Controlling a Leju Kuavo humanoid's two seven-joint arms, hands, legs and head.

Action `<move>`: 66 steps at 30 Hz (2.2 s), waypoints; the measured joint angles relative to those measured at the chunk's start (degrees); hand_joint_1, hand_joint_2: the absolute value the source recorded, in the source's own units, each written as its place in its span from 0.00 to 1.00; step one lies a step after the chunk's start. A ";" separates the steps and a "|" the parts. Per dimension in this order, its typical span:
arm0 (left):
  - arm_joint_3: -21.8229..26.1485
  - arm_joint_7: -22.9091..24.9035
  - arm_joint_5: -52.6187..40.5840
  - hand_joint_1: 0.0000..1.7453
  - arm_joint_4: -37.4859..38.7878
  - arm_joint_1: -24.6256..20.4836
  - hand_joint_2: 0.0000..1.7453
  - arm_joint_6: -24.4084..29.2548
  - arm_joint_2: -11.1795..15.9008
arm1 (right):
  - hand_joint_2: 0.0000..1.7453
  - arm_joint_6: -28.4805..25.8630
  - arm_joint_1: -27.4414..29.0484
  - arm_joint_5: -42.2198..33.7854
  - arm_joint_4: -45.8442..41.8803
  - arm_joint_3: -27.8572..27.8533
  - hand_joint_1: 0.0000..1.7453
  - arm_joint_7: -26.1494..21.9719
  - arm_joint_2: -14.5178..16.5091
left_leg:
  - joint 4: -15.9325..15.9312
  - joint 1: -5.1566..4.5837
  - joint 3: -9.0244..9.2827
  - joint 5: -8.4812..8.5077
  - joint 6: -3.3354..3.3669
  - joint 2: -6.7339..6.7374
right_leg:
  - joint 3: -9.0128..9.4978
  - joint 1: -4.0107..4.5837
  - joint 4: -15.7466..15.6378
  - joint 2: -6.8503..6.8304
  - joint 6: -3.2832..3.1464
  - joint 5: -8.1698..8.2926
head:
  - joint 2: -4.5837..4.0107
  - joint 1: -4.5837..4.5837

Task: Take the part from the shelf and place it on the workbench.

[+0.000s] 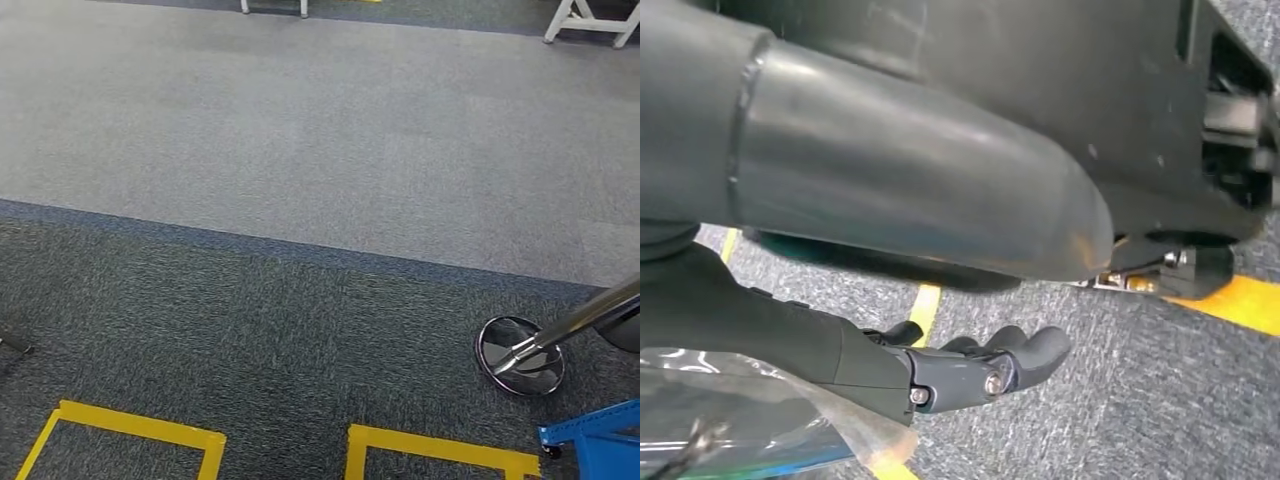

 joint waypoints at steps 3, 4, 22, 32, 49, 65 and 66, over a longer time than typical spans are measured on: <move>0.00 -0.22 0.00 0.00 0.00 -0.18 0.00 -0.01 -0.02 | 0.00 0.00 0.17 -0.01 0.01 -0.01 0.00 0.10 0.00 | 0.82 0.30 0.07 -0.99 -0.83 -0.55 | -0.17 -0.14 -0.29 1.80 -1.10 0.42 | 0.00 -0.15; 0.00 -0.32 0.00 0.00 0.00 -0.18 0.00 -0.01 -0.02 | 0.00 0.00 0.13 0.00 0.00 -0.02 0.00 0.13 0.01 | 2.50 0.42 -0.55 -2.25 -1.05 -1.87 | -0.11 -0.26 -0.45 2.39 -1.46 0.58 | 0.00 -0.30; 0.07 -0.74 -0.02 0.00 0.04 0.29 0.00 -0.30 0.10 | 0.00 0.24 0.05 0.02 0.02 -0.02 0.00 0.27 0.01 | 0.50 0.46 -1.05 0.34 1.32 -5.42 | -7.88 -0.29 12.78 4.63 0.80 -5.42 | 0.00 -0.18; 0.09 -0.86 -0.04 0.00 0.04 0.07 0.00 -0.36 0.04 | 0.00 0.26 0.08 0.06 0.02 -0.02 0.00 0.48 -0.03 | 0.66 -0.06 -0.14 -0.69 -0.20 1.29 | -0.67 0.51 0.44 0.60 -0.59 0.22 | 0.01 -0.26; 0.18 -2.02 -0.38 0.00 0.04 0.26 0.00 -0.62 0.19 | 0.00 0.16 0.26 0.25 0.03 -0.05 0.00 1.20 -0.05 | 0.83 0.79 -1.69 0.62 0.51 -9.08 | -2.72 -0.35 1.63 10.81 0.21 0.41 | 0.00 -0.70; 0.42 -1.98 -0.26 0.00 0.04 -0.05 0.00 -0.74 0.04 | 0.00 -0.02 0.31 0.58 0.00 -0.07 0.00 1.48 -0.05 | 2.90 0.58 -0.89 -2.39 -1.28 -1.82 | -0.17 -0.17 -0.23 2.36 -1.55 0.48 | 0.00 -0.56; 0.42 -2.04 -0.25 0.00 0.04 -0.01 0.00 -0.77 0.04 | 0.00 -0.02 0.26 0.55 -0.01 -0.08 0.00 1.45 -0.05 | 5.86 0.70 -2.15 -4.09 -1.45 -3.47 | 0.10 -0.28 -0.38 2.99 -1.86 0.60 | 0.00 -0.73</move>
